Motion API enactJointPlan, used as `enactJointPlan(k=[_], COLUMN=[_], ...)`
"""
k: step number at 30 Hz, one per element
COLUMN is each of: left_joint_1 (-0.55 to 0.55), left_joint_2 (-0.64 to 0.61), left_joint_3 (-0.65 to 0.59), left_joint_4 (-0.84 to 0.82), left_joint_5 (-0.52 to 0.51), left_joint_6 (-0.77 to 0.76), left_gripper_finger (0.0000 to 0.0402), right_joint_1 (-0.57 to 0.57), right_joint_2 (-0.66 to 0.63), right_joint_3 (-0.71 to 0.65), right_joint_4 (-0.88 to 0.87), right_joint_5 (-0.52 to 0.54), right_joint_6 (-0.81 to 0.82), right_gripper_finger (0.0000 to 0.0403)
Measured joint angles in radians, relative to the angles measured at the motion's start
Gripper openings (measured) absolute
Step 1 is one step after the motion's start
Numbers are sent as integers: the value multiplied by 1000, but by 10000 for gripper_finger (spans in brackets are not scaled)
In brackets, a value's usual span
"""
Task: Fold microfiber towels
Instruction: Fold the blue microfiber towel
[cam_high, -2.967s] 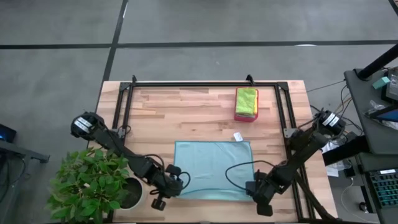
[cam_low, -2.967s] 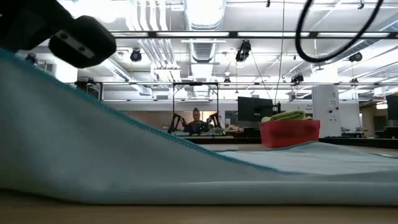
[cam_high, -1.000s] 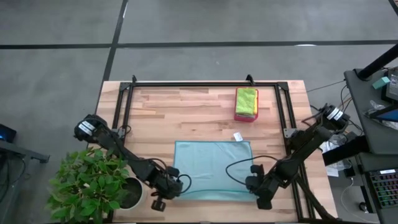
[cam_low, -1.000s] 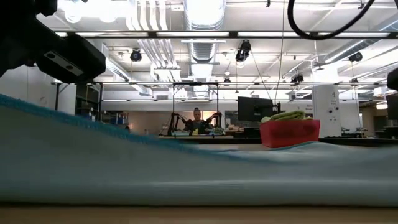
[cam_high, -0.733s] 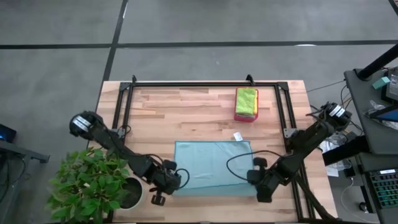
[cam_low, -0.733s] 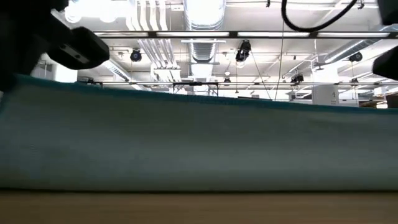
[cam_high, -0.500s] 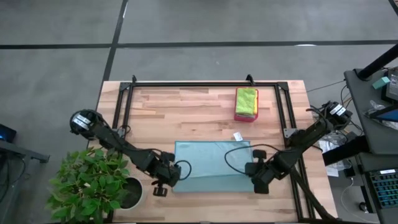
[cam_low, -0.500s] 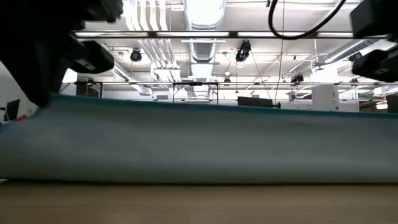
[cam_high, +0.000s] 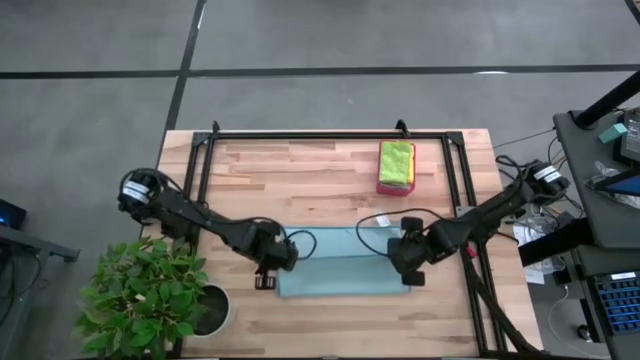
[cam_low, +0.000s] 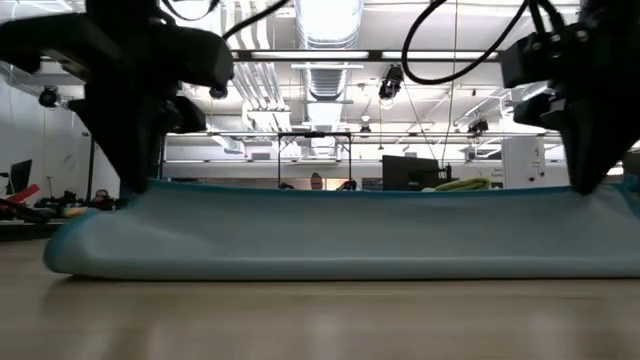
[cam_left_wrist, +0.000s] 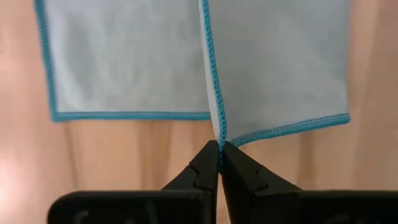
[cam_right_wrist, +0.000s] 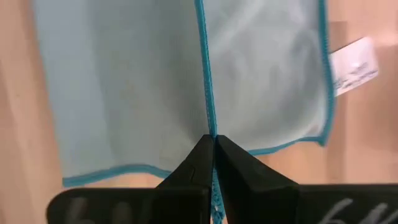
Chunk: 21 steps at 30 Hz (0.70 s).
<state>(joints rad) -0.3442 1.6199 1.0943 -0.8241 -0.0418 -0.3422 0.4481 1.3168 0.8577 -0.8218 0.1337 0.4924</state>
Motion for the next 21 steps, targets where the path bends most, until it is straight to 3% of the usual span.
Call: enactJointPlan(k=[21], left_joint_1=[202], left_joint_2=[-1], left_joint_3=[-17], left_joint_4=[-41], left_joint_5=[-1], left_joint_6=[178], left_gripper_finger=[0], right_joint_1=[-261], right_joint_2=[-12], right_joint_3=[0], right_joint_4=[-33], right_joint_5=[0], right_joint_6=[-284], right_gripper_finger=[9])
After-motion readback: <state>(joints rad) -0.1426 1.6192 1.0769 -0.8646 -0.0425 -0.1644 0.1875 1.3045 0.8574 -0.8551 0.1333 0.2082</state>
